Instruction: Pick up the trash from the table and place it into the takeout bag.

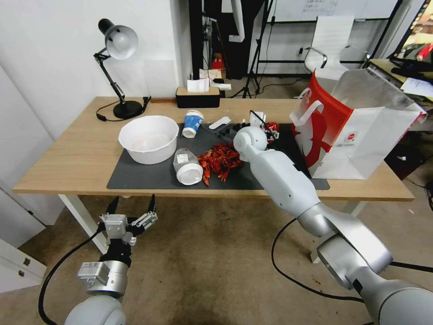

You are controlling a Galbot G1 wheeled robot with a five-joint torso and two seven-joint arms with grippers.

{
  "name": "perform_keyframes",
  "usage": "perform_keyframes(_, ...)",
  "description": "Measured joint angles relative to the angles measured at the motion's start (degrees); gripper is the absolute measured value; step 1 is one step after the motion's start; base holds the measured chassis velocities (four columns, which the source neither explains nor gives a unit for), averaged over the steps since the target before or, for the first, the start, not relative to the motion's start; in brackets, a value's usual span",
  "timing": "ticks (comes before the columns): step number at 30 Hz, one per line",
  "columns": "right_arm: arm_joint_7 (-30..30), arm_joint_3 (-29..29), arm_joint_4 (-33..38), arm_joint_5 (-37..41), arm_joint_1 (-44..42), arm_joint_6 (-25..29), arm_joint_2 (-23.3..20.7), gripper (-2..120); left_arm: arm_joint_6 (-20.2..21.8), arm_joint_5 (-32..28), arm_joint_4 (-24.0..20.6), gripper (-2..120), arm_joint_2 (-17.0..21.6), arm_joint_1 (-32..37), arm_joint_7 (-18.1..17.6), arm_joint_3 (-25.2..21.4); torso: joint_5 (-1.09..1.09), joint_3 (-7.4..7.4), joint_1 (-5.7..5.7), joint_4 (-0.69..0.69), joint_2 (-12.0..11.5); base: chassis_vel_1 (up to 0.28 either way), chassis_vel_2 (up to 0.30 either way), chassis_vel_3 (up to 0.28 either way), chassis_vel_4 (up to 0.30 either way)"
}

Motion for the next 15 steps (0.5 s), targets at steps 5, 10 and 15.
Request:
perform_keyframes(5,0.0,0.4,-0.7,0.0,0.2,0.1,0.4,100,0.0,-0.1,-0.1,100,0.2,0.0,0.0,0.0,0.0,0.0,0.0,0.0,0.0,0.0,0.0,0.0,0.0)
perform_keyframes(10,0.2,0.8,-0.8,0.0,0.1,0.2,0.6,100,0.0,-0.2,-0.1,100,0.3,0.0,0.0,-0.1,0.0,0.0,0.0,0.0,0.0,0.0,0.0,0.0,0.0)
perform_keyframes(15,0.6,1.3,-0.6,0.0,-0.3,0.2,0.4,100,-0.1,-0.2,-0.1,100,0.3,0.0,0.0,0.0,0.0,0.0,0.0,0.0,0.0,0.0,0.0,0.0,0.0)
